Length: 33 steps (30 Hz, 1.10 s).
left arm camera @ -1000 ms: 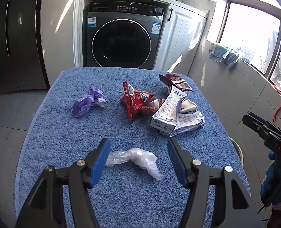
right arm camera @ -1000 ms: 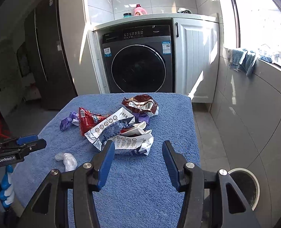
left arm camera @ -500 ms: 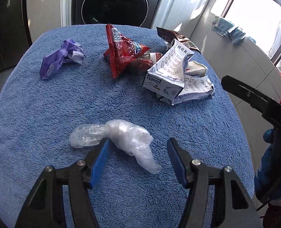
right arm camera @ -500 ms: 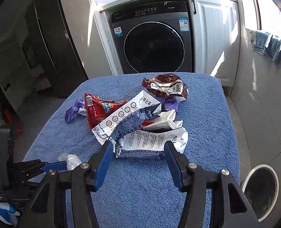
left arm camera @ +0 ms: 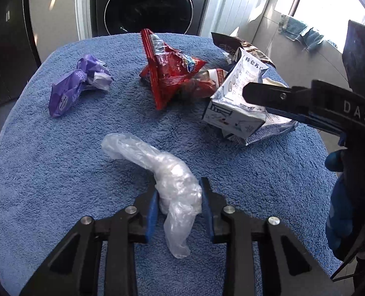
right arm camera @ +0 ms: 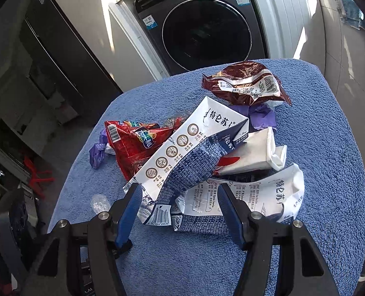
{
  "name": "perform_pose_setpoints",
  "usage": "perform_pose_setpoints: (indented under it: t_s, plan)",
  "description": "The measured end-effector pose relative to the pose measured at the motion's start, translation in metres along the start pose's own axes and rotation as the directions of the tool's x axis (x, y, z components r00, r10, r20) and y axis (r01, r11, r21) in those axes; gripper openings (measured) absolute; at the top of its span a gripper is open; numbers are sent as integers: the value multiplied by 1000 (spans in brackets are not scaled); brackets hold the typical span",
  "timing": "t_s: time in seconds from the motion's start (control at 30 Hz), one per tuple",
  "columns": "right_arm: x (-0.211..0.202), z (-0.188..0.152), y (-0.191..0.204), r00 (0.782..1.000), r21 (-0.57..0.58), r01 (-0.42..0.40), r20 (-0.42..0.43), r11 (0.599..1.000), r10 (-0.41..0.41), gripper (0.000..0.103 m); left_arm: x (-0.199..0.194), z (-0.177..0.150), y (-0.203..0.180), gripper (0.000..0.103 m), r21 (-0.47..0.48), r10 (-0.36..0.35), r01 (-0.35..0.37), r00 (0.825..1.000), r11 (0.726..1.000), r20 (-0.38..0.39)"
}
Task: Collect trash
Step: 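Grasp the blue-white milk carton with the right tool while the left tool grasps the clear plastic bag, then carry the carton and plastic bag over the bin and open both tools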
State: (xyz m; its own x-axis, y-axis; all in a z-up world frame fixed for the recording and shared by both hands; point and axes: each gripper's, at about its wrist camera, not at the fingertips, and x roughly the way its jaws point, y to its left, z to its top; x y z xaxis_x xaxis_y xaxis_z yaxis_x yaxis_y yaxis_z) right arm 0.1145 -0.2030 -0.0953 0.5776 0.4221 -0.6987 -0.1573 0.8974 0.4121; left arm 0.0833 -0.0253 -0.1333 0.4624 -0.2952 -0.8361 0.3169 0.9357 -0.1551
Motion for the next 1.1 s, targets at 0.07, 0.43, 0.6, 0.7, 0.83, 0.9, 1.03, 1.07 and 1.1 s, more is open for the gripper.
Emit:
perform_pose_setpoints:
  t_s: [0.07,0.43,0.6,0.7,0.83,0.9,1.03,1.07,1.1]
  plan:
    - [5,4,-2,1000,25,-12,-11,1000,12,61,-2,1,5,28,-6,-3,3,1000,1000,6]
    - [22,14,-5,997,158,-70,-24,985,74,55,-31,-4,36,27,-70,-6,12,997,997,81]
    - [18,10,-12,993,201,-107,-18,974,113,27,-46,-8,42,27,-77,-7,16,994,997,110]
    - [6,6,-10,992,182,-125,0,975,127,26,-56,-11,43,27,-75,-13,23,991,997,131]
    - [-17,-3,-6,983,158,-185,31,970,183,25,-73,-8,40,27,-71,-27,39,986,997,167]
    - [-30,-7,-7,975,155,-223,47,962,218,25,-82,-7,37,27,-67,-31,44,982,997,184]
    - [-60,-18,-5,967,135,-250,88,959,239,25,-99,-6,28,27,-40,-32,41,976,998,215]
    - [-68,-19,-5,965,128,-252,101,959,240,25,-104,-4,24,27,-25,-30,36,974,999,224]
    - [-80,-22,-8,964,120,-252,116,960,238,25,-107,-2,19,27,-7,-30,32,972,999,233]
